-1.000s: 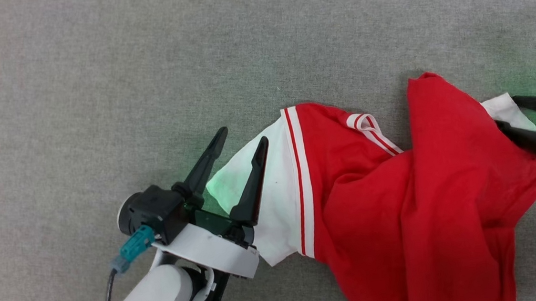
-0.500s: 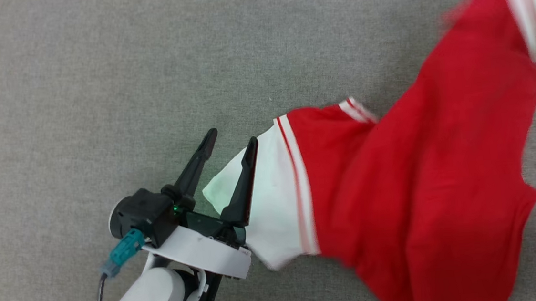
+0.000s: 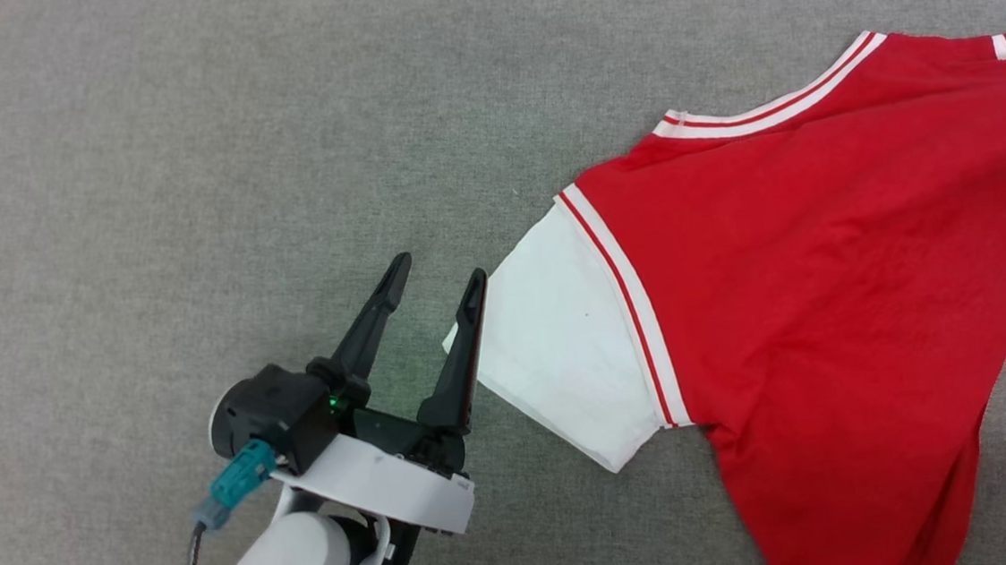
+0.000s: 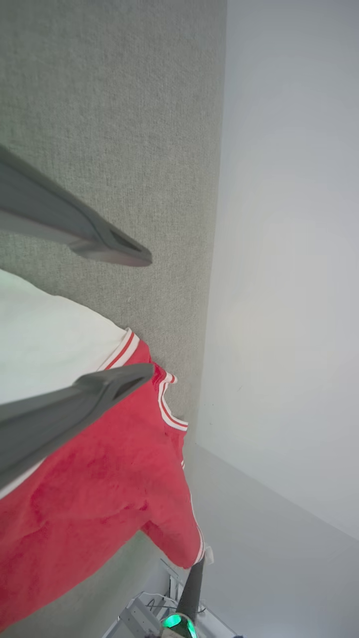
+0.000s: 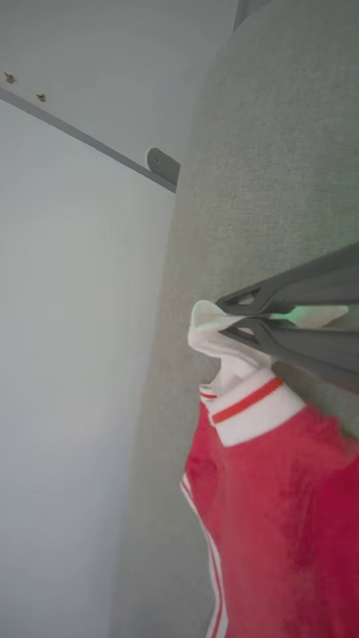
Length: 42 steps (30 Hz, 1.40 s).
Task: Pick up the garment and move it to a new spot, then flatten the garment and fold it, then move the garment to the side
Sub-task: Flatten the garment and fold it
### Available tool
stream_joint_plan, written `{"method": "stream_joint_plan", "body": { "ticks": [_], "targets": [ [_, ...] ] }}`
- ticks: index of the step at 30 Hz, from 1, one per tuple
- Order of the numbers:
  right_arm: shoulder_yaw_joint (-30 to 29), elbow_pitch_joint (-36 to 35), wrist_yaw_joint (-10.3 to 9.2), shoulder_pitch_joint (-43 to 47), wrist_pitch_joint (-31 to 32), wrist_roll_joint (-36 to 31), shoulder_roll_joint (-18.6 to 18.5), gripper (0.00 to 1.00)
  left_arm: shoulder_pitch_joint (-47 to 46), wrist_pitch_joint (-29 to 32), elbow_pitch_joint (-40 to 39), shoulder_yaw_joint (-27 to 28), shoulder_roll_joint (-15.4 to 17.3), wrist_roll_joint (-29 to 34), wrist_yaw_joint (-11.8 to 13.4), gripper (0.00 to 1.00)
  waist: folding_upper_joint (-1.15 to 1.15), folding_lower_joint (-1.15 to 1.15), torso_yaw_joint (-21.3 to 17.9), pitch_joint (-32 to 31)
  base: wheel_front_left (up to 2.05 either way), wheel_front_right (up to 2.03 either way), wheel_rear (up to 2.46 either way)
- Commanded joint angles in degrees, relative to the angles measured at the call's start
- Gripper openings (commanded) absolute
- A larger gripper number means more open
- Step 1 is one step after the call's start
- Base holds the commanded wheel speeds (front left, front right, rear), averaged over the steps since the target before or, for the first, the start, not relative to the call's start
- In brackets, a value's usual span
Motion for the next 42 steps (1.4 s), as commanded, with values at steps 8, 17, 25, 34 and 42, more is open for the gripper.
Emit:
{"method": "stream_joint_plan", "body": {
  "ticks": [8, 17, 25, 34, 42],
  "targets": [
    [2.9, 1.7, -0.05, 9.2, 1.3, 1.5, -0.2, 0.0, 0.8, 0.3, -0.3, 0.3, 1.2, 0.1, 0.2, 1.0, 0.0, 0.0, -0.6, -1.0, 0.0, 0.0, 0.0],
    [1.6, 2.3, -0.05, 10.6, -2.1, 1.6, 3.4, 1.0, -3.3, 5.5, -0.3, 1.1, 6.7, 0.2, -2.1, 1.0, 0.0, 0.0, -4.3, -4.1, 0.0, 0.0, 0.0],
    [-6.2, -5.6, -0.04, 15.5, -5.8, 1.0, 3.9, 1.0, -14.3, 21.5, 1.9, 0.8, 13.9, -3.0, -8.2, 1.0, 0.0, 0.0, -8.6, -6.7, 0.0, 0.0, 0.0],
    [-15.3, -18.5, -0.04, 23.6, -5.7, -5.5, 8.0, 1.0, -24.5, 49.7, 12.9, -4.5, 15.8, -15.5, -13.6, 1.0, 0.0, 0.0, -13.7, -6.6, 0.0, 0.0, 0.0],
    [-21.4, -25.4, -0.05, 27.9, -0.6, -11.2, 12.2, 1.0, -29.1, 60.1, 21.5, -7.5, 12.4, -20.1, -14.2, 1.0, 0.0, 0.0, -15.7, -5.3, 0.0, 0.0, 0.0]
  ]
}}
